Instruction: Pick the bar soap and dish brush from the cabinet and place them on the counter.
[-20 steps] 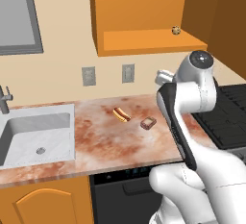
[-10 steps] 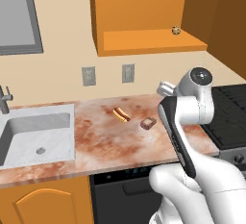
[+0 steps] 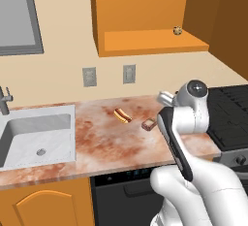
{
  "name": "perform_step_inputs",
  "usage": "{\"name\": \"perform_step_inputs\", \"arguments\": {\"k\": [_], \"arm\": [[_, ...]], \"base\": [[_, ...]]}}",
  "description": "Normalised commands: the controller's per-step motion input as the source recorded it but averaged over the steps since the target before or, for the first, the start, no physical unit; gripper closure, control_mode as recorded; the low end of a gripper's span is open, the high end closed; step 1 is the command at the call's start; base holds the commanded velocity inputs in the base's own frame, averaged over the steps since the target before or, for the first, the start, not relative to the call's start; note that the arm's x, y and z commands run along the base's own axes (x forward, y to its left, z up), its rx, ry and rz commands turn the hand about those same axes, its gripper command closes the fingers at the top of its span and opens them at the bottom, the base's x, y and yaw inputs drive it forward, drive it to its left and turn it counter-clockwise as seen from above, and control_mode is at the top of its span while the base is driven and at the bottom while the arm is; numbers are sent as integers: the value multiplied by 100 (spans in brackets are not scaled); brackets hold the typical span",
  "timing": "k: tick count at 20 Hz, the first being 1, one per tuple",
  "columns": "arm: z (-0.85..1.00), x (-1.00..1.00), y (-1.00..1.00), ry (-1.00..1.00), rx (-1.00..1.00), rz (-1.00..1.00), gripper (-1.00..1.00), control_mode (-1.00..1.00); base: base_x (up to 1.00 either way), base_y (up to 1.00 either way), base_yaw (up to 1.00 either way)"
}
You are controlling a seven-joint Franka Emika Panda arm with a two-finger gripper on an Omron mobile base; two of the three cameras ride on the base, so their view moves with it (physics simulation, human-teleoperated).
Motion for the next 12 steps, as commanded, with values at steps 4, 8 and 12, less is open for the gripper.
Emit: {"name": "perform_step_inputs", "arguments": {"k": [4, 8, 12], "arm": [[-39, 21, -4, -2, 0, -1, 100, -100], [-36, 22, -10, 0, 0, -2, 100, -100], [-26, 23, -9, 0, 0, -1, 100, -100]], "base": [[0, 0, 0], [0, 0, 0], [0, 0, 0]]}}
